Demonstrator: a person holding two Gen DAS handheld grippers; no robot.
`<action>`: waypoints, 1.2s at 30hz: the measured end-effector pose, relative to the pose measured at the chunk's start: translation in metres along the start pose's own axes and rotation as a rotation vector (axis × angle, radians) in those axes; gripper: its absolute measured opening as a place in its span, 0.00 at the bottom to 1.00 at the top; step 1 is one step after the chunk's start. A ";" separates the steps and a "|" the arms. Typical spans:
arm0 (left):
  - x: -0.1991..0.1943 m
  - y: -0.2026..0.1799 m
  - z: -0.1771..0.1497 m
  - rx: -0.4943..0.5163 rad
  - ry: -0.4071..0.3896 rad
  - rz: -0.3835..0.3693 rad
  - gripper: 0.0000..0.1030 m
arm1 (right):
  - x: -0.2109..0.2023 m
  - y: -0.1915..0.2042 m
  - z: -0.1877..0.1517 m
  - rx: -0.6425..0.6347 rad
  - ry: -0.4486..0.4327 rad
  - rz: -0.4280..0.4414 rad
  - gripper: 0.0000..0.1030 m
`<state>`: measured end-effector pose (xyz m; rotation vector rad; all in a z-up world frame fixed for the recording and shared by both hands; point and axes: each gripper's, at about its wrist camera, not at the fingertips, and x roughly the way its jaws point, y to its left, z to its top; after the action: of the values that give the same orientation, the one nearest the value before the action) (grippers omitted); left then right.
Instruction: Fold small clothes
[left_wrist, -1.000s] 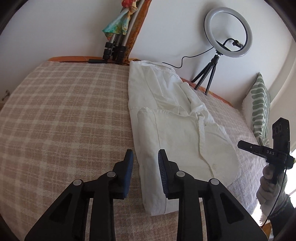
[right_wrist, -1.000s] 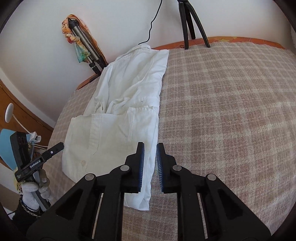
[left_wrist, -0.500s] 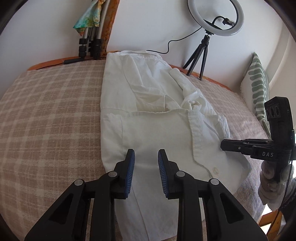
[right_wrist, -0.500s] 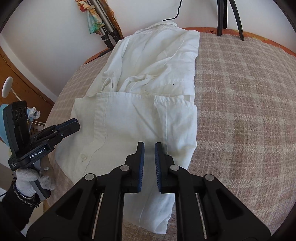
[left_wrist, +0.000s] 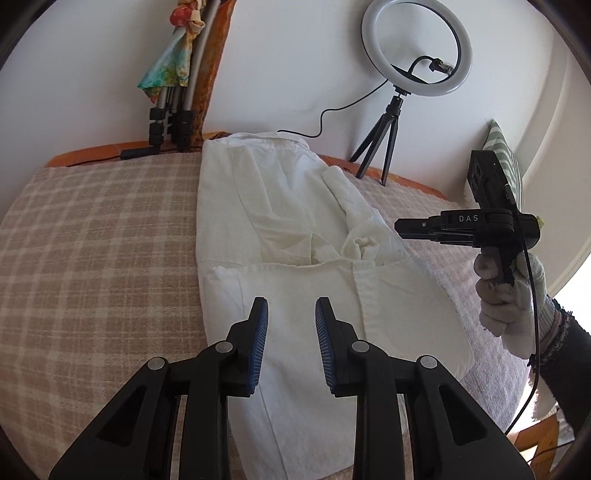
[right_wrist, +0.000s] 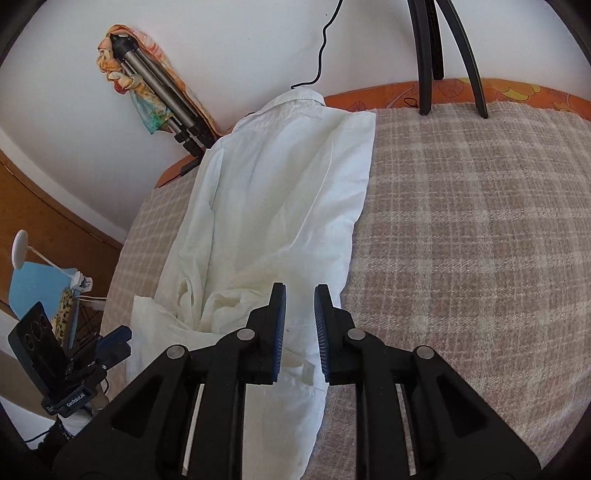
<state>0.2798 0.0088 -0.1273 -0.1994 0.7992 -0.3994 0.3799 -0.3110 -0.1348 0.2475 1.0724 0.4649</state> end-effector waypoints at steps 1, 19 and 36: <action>0.001 0.007 0.008 -0.009 -0.007 0.002 0.25 | 0.003 -0.005 0.006 0.014 -0.010 -0.011 0.44; 0.136 0.097 0.109 -0.182 0.067 -0.014 0.26 | 0.068 -0.032 0.090 0.032 -0.064 -0.074 0.44; 0.173 0.129 0.146 -0.338 0.025 -0.162 0.09 | 0.087 -0.052 0.124 0.108 -0.091 0.111 0.55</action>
<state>0.5301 0.0569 -0.1827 -0.5780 0.8757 -0.4180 0.5365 -0.3109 -0.1675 0.4217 0.9990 0.4915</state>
